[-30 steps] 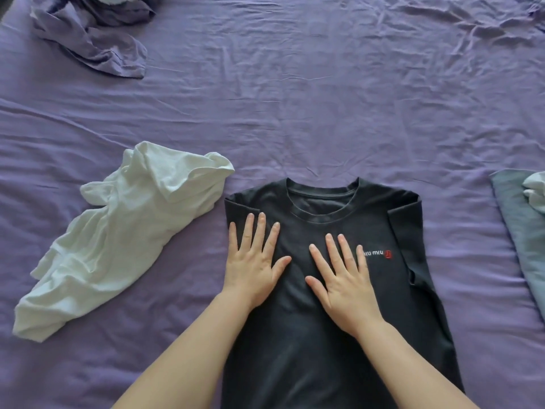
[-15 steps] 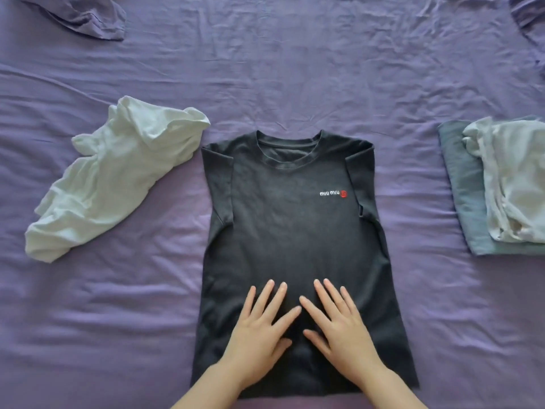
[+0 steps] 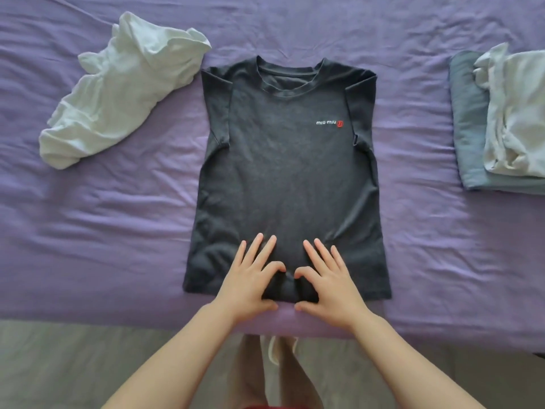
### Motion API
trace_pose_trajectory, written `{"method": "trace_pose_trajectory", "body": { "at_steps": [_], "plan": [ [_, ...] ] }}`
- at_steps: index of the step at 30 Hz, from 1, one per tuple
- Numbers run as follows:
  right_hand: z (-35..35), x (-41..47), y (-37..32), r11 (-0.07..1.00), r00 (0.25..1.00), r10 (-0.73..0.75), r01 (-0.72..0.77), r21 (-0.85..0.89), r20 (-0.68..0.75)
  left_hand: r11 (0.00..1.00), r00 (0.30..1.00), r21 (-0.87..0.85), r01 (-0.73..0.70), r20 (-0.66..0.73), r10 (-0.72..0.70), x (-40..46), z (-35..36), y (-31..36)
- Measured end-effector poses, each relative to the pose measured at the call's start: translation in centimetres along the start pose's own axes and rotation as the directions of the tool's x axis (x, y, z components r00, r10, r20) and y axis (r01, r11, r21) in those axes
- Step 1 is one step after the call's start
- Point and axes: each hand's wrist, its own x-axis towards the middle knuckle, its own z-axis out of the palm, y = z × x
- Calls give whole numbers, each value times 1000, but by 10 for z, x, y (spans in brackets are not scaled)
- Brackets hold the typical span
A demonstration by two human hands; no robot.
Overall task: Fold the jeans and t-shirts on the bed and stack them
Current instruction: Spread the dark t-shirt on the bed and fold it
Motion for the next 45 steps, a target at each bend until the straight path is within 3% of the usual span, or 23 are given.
{"method": "trace_pose_trajectory", "body": {
  "at_steps": [7, 11, 13, 15, 19, 23, 26, 29, 34, 37, 41, 45],
  "plan": [
    [-1, -7, 1, 1000, 992, -19, 19, -2, -121, 999, 1000, 35, 19, -23, -18, -4, -7, 5],
    [-20, 0, 6, 995, 979, -19, 39, 94, -205, 997, 975, -60, -43, -220, 29, -1, -20, 2],
    [-42, 13, 12, 973, 982, 56, -14, 231, -179, 973, 980, -230, 2, -192, -47, 9, -38, -5],
    [-68, 30, 20, 944, 983, 164, -130, 304, -87, 937, 982, -315, 149, -67, -179, 23, -58, -19],
    [-110, 73, 36, 967, 974, 220, -211, 143, -47, 920, 946, -218, 325, 55, -320, 53, -99, -48],
    [-135, 113, 48, 968, 959, 252, -251, 25, -130, 889, 882, -11, 457, -125, -455, 91, -134, -68],
    [-144, 137, 59, 941, 935, 332, -338, -32, -123, 860, 850, 74, 505, -214, -481, 121, -154, -86],
    [-147, 151, 68, 921, 922, 382, -386, -49, -65, 858, 855, 73, 509, -164, -493, 139, -162, -105],
    [-136, 137, 68, 962, 962, 270, -271, 26, 50, 907, 907, 37, 420, -46, -418, 141, -155, -126],
    [-125, 118, 74, 981, 978, 189, -185, -53, 93, 911, 909, 14, 412, -65, -411, 142, -152, -134],
    [-119, 119, 71, 970, 968, 243, -241, 42, -64, 941, 941, 45, 335, -69, -332, 152, -154, -132],
    [-123, 144, 63, 916, 905, 387, -355, 190, -177, 980, 979, -59, 190, -57, -193, 171, -155, -114]
  ]
}}
